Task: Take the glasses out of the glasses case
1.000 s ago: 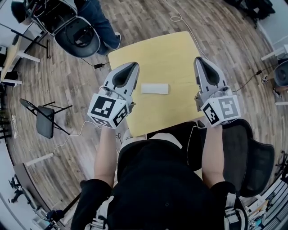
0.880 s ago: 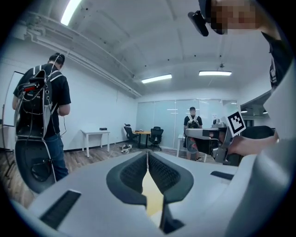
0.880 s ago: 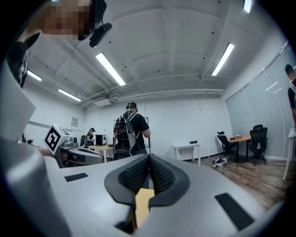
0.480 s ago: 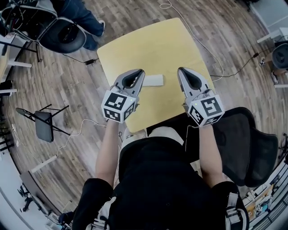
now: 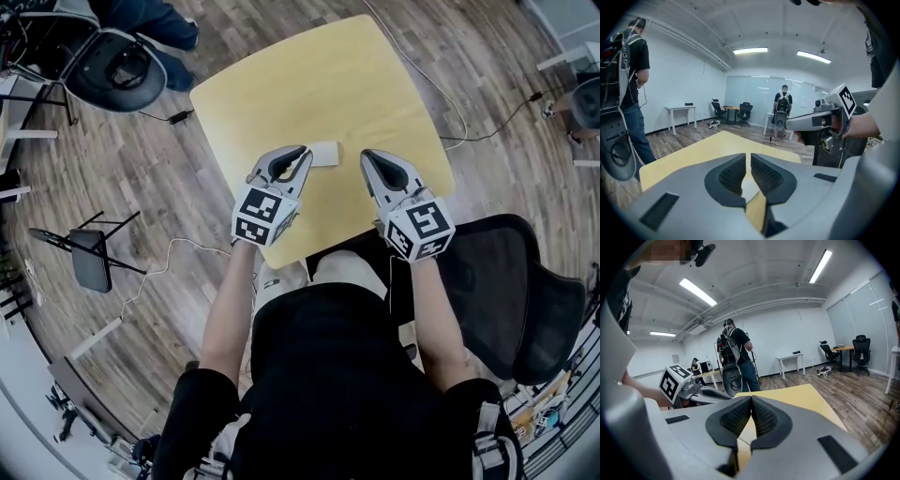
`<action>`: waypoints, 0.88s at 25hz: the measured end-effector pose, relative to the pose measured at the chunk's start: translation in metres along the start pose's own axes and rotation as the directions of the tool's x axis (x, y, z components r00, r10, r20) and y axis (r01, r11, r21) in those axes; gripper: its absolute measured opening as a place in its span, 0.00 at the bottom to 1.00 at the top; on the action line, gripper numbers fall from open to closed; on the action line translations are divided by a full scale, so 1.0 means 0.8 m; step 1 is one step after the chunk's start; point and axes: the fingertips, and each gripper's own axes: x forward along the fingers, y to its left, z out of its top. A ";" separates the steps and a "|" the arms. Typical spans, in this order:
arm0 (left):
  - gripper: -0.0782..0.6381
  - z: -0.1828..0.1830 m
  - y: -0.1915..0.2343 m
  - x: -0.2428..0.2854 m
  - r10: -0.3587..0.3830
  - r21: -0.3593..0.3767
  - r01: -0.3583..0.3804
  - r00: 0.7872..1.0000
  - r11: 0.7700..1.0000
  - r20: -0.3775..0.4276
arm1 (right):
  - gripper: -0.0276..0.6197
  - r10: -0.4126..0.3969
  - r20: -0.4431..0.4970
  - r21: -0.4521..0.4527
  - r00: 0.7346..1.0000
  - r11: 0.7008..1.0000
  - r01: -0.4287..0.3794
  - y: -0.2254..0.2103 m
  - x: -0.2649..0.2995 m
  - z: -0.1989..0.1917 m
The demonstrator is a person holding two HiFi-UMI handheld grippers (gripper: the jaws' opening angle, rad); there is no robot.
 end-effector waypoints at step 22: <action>0.15 -0.108 0.019 0.041 -0.004 -0.085 -0.008 0.989 0.996 -0.145 | 0.37 0.011 -0.358 -0.399 0.934 0.902 -0.164 -0.003 0.106 -0.160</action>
